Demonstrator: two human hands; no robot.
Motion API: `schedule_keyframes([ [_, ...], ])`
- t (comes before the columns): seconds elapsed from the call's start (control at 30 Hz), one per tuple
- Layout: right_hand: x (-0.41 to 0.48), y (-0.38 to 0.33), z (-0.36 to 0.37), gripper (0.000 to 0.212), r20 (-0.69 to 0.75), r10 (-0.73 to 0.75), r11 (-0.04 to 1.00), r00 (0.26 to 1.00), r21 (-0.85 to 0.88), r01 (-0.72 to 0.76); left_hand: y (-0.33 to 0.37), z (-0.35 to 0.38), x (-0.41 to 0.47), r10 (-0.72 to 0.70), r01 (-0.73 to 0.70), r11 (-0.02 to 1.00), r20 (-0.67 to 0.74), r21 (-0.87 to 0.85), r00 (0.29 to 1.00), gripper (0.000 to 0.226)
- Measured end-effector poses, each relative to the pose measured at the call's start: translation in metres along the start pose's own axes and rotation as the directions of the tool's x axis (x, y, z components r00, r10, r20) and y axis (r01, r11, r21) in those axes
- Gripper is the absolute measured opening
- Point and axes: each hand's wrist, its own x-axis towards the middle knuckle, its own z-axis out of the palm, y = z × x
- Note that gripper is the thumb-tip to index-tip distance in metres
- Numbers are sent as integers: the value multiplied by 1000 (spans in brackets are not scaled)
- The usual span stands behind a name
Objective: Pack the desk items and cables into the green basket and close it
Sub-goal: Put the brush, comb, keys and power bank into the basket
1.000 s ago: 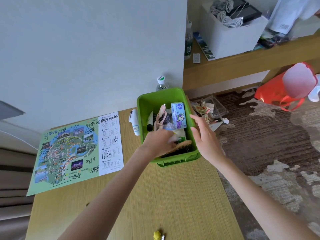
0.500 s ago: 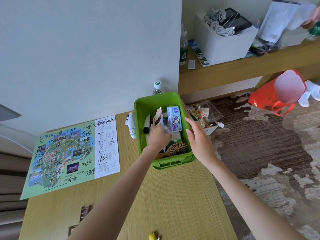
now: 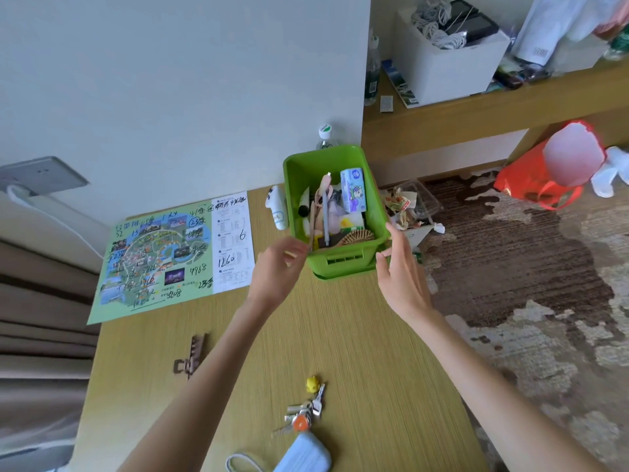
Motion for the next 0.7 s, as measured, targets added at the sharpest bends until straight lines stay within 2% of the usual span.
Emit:
schedule_keyframes([
  [0.07, -29, -5, 4, 54, -5, 34, 999, 999, -3, -34, -18, 3, -29, -49, 48, 999, 57, 27, 997, 13],
  [0.17, -77, -13, 16, 52, 15, 58, 998, 998, -19, -58, -49, 16, -70, -98, 67, 987, 218, 145, 971, 12],
  [0.27, -124, -17, 30, 42, 120, 27, 999, 992, -21, -25, -77, 35, -110, -135, 27, 962, 386, 273, 913, 18],
  [0.33, -153, -18, 38, 33, 211, 23, 1000, 977, -21, -18, -91, 47, -131, -153, -7, 943, 453, 332, 878, 30],
  [0.47, -196, -18, 48, 20, 381, 82, 995, 921, -80, -56, -111, 62, -156, -88, -146, 932, 596, 333, 799, 50],
  [0.57, -220, -20, 53, 17, 455, 117, 991, 883, -117, -71, -123, 65, -166, -15, -261, 901, 625, 347, 780, 52],
  [0.7, -246, -28, 62, 18, 476, 111, 992, 872, -112, -65, -134, 62, -173, -23, -197, 915, 531, 352, 847, 47],
])
